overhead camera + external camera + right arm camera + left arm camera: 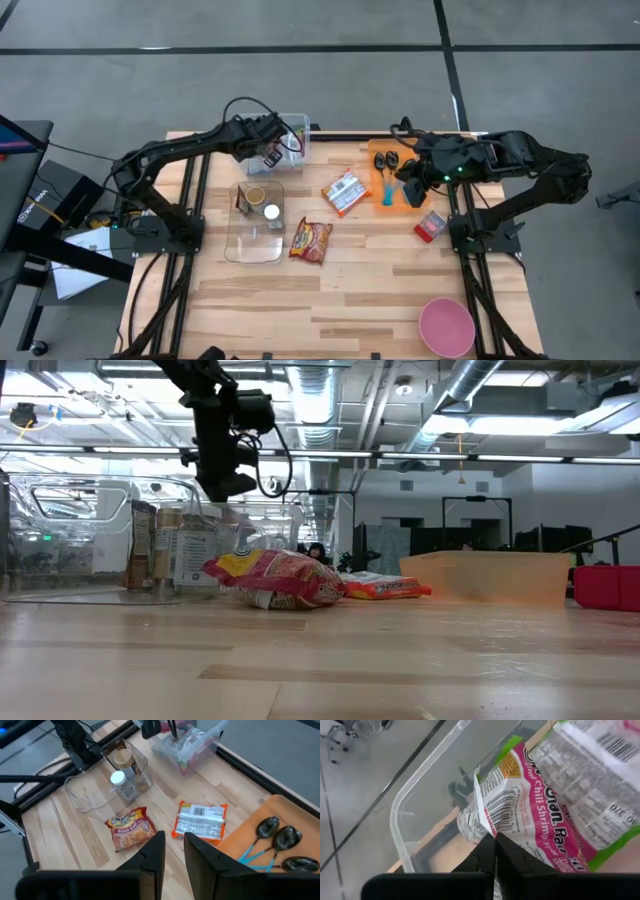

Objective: Pick & Place Food Item
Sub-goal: Put the green noodle pack into the transparent container

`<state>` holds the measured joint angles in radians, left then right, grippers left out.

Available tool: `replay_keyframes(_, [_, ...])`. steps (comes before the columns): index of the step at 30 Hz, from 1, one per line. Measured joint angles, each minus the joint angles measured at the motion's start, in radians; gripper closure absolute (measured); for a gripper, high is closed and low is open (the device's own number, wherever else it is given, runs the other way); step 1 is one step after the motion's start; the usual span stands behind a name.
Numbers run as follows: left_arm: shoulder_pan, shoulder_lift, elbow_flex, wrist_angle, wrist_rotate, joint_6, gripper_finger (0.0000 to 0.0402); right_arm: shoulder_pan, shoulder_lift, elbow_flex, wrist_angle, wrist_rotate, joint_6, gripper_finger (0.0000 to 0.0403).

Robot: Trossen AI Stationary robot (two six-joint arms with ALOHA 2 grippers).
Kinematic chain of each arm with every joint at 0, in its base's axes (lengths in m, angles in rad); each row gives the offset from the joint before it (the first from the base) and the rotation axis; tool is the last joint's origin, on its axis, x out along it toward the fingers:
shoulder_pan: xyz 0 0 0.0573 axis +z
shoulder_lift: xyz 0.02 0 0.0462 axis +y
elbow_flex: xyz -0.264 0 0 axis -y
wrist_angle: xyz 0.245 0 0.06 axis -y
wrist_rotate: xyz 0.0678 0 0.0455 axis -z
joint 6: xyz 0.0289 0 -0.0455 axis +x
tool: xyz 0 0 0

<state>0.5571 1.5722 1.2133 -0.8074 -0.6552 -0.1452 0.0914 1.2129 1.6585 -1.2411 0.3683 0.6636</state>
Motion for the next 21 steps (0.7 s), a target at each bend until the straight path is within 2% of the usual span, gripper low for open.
replay_keyframes(15, [0.005, 0.003, 0.0, -0.005, 0.0, -0.086, 0.04, 0.0, 0.0, 0.0, 0.017, 0.0, -0.005, 0.0337])
replay_keyframes(18, [0.005, 0.003, 0.0, -0.011, 0.001, -0.135, 0.0385, 0.0, 0.0, 0.0, 0.017, 0.0, -0.006, 0.0337])
replay_keyframes(21, [0.005, 0.003, 0.0, -0.029, 0.0, -0.155, 0.0351, 0.0, 0.0, 0.0, 0.016, 0.0, -0.007, 0.0337])
